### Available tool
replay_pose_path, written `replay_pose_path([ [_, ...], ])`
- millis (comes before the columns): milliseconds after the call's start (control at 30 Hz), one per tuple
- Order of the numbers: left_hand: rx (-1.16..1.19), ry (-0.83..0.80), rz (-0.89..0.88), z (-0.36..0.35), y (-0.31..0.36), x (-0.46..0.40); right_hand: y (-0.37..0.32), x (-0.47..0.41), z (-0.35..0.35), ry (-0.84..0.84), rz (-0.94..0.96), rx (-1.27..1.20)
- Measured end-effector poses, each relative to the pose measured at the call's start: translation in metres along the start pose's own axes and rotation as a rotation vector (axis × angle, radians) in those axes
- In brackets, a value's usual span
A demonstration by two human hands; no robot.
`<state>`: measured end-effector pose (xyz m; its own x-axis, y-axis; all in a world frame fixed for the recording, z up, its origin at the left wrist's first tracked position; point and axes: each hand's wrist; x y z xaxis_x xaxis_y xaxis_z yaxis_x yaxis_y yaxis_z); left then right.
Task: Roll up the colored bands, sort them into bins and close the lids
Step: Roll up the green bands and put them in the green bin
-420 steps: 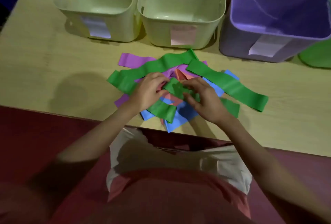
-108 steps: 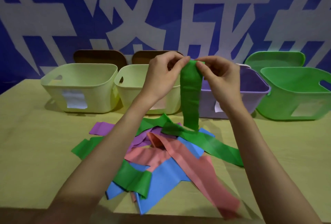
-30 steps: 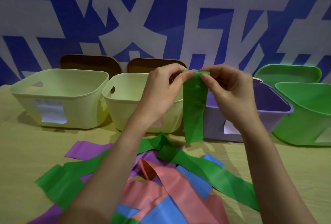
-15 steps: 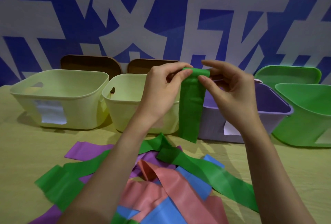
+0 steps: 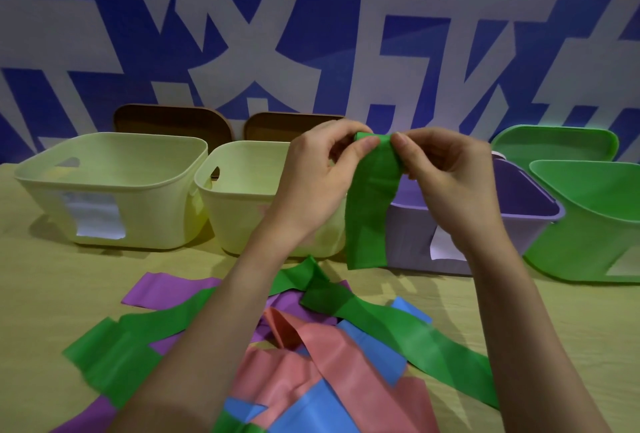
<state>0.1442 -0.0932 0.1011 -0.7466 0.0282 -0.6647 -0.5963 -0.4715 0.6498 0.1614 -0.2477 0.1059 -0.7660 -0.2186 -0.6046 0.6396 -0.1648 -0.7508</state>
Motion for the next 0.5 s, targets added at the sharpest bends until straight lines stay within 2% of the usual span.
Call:
replay_pose_path([
  [300,0.12,-0.039,0.098,-0.0004,-0.0031,-0.0018,-0.0002,-0.0001,0.0038,-0.045,0.084,-0.008],
  [500,0.182,-0.061,0.102,0.0002,-0.0042,-0.0019,-0.0037,0.0008,0.0041,-0.013,0.029,-0.081],
])
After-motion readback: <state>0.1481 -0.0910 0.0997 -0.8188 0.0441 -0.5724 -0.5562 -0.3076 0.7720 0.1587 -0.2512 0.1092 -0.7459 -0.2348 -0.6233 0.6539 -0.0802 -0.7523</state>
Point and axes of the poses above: each hand's wrist, its own x-axis away from the middle knuckle, its own z-axis out of the back of the hand, y = z × x, and after that the axes turned 6 degrees about -y, right-handed
